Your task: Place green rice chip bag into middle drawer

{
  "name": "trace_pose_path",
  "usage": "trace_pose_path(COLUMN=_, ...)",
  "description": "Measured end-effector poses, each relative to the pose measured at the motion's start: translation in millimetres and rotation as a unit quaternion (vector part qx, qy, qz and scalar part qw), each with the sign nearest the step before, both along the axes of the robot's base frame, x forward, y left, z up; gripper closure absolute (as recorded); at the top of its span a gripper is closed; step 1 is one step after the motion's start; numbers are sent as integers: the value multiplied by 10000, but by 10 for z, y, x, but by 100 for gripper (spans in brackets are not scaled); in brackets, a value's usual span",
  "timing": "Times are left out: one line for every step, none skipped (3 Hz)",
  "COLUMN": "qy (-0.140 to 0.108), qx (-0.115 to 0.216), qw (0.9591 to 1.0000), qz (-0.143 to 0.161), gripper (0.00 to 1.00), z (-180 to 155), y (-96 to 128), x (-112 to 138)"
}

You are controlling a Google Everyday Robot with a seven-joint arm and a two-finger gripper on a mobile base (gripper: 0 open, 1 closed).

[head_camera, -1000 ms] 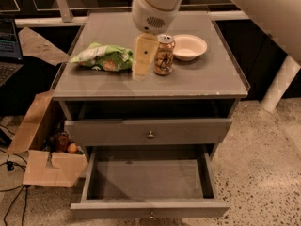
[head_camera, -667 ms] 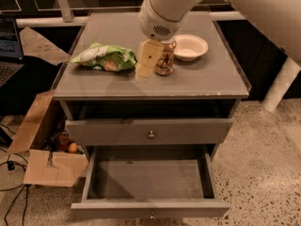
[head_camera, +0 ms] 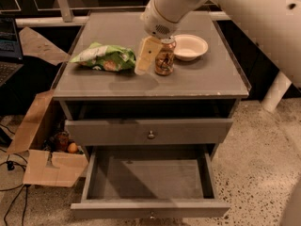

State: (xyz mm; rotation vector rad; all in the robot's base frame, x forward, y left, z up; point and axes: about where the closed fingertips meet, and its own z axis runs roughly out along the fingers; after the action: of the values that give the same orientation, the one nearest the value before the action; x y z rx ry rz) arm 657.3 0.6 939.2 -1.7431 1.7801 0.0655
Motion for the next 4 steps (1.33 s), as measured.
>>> trace_pose_path(qy=505, qx=368, qw=9954, qz=721, gripper=0, z=-253, y=217, x=273)
trace_pose_path(qy=569, qx=676, qw=9880, qz=1267, gripper=0, z=-171, y=358, x=491)
trace_pose_path(qy=573, qx=695, qw=9879, qz=1261, gripper=0, z=-182, y=365, x=495)
trace_pose_path(qy=599, qx=804, qw=9873, qz=1229, gripper=0, z=-252, y=406, x=510)
